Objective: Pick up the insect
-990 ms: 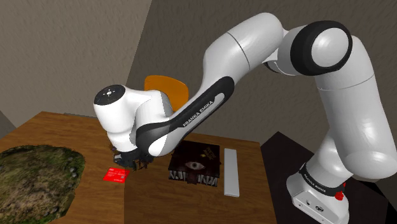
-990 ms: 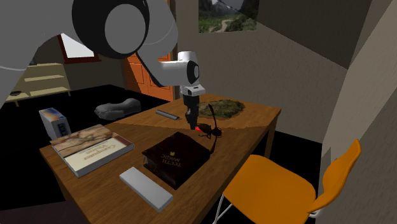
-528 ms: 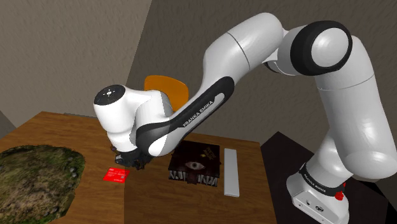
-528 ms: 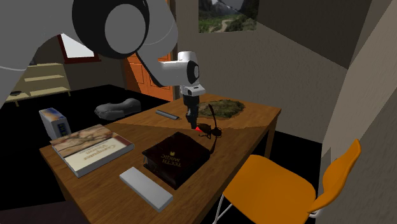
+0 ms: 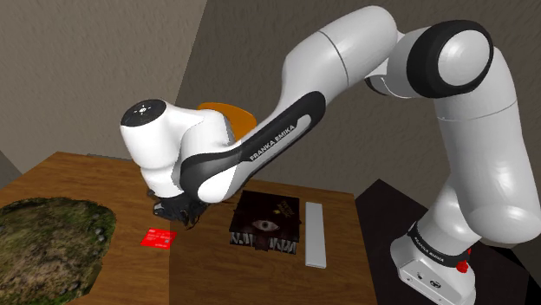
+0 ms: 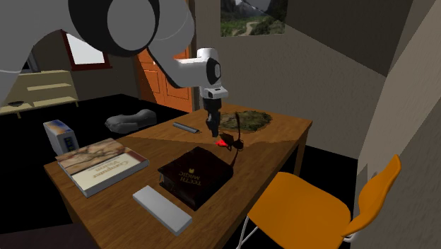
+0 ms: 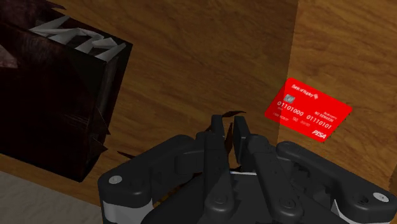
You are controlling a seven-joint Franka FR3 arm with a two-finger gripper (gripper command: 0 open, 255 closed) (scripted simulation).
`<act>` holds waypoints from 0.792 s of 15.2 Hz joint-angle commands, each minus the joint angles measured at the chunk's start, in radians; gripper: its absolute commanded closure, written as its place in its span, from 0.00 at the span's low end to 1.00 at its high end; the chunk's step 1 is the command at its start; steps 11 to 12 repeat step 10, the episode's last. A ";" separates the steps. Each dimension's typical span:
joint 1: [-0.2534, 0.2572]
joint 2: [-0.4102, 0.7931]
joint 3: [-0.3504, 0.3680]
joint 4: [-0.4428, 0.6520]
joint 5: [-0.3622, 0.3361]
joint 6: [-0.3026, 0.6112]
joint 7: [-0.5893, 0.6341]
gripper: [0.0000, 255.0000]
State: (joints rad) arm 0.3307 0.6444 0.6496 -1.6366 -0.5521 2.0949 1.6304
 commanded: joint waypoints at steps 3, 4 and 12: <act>-0.009 -0.028 0.015 0.013 0.021 -0.036 -0.016 1.00; -0.011 -0.035 0.018 0.016 0.026 -0.046 -0.019 1.00; -0.017 -0.060 0.032 0.035 0.046 -0.085 -0.034 1.00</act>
